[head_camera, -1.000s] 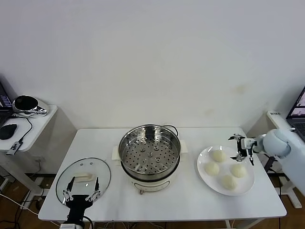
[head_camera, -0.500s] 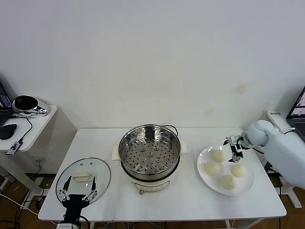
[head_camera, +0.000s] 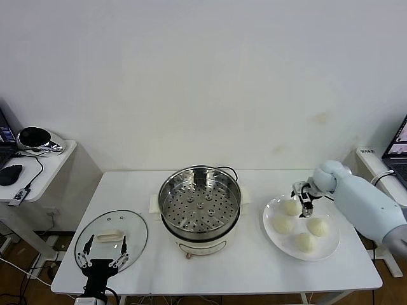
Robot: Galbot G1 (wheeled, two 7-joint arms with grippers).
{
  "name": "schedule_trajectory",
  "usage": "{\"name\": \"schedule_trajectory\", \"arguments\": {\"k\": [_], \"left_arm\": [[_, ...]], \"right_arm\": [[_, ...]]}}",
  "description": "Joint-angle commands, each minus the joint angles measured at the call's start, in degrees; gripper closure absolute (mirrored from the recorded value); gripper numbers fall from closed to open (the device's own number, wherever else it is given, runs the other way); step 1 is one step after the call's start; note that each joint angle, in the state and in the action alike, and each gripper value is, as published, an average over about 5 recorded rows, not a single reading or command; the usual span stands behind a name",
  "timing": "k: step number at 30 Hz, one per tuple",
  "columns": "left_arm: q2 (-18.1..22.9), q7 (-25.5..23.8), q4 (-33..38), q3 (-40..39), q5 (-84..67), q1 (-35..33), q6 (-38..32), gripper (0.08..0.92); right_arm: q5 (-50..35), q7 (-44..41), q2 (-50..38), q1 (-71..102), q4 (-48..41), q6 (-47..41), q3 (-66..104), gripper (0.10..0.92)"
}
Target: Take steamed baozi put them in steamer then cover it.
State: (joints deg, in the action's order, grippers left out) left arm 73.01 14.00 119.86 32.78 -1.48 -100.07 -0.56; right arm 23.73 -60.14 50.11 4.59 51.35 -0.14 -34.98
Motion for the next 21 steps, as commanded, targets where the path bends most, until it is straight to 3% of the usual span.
{"name": "schedule_trajectory", "arguments": {"k": [1, 21], "left_arm": [[0.0, 0.0, -0.1, 0.0, 0.0, 0.0, 0.0, 0.177], [0.1, 0.1, 0.6, 0.2, 0.0, -0.1, -0.3, 0.177]], "right_arm": [[1.5, -0.2, 2.0, -0.8, -2.8, 0.6, -1.0, 0.206], [0.0, 1.2, 0.9, 0.5, -0.9, 0.8, 0.0, 0.432]]}}
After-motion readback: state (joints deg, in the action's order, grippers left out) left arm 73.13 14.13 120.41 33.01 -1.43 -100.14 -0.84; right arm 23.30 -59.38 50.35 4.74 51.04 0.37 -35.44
